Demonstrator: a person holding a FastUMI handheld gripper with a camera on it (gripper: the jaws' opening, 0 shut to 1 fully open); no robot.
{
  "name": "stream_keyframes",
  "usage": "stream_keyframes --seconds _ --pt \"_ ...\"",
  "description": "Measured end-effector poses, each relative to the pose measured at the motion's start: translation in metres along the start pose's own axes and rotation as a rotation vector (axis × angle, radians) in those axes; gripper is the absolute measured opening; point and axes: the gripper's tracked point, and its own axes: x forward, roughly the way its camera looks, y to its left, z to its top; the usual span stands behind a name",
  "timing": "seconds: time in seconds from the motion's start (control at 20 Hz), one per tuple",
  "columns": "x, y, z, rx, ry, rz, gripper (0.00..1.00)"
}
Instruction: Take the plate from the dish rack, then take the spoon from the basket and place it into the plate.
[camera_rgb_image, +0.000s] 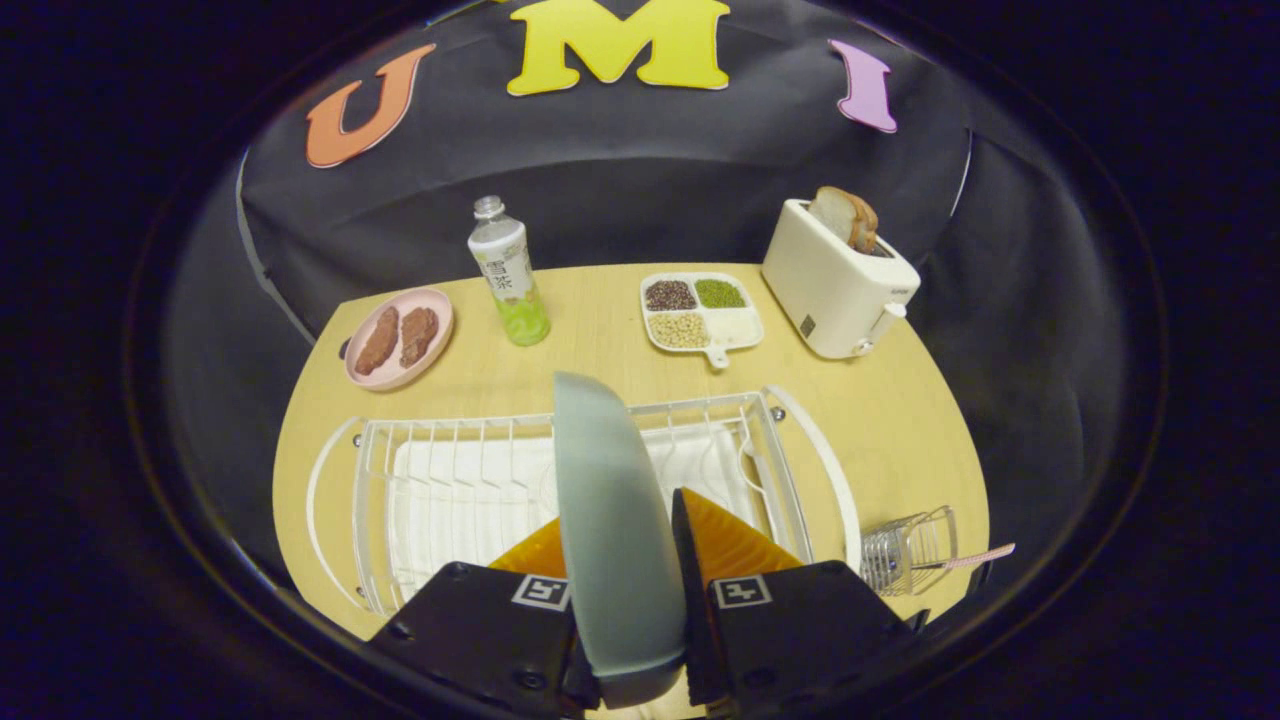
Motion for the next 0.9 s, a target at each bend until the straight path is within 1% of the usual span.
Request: stream_keyframes --seconds 0.05,0.15,0.25,0.4,0.65,0.75,0.9 --pt "-0.002 -0.003 0.003 -0.004 -0.019 -0.014 0.37" --pt "-0.011 -0.005 0.008 0.005 -0.049 -0.001 0.36" --pt "-0.03 -0.007 0.006 0.014 -0.062 0.035 0.36" --pt "-0.06 -0.012 -0.012 0.02 -0.083 0.101 0.36" --pt "-0.11 -0.032 -0.067 0.003 -0.136 0.189 0.36" --pt "-0.117 -0.044 -0.1 0.012 -0.146 0.221 0.36" --pt "-0.106 -0.059 -0.16 0.043 -0.101 0.282 0.36"
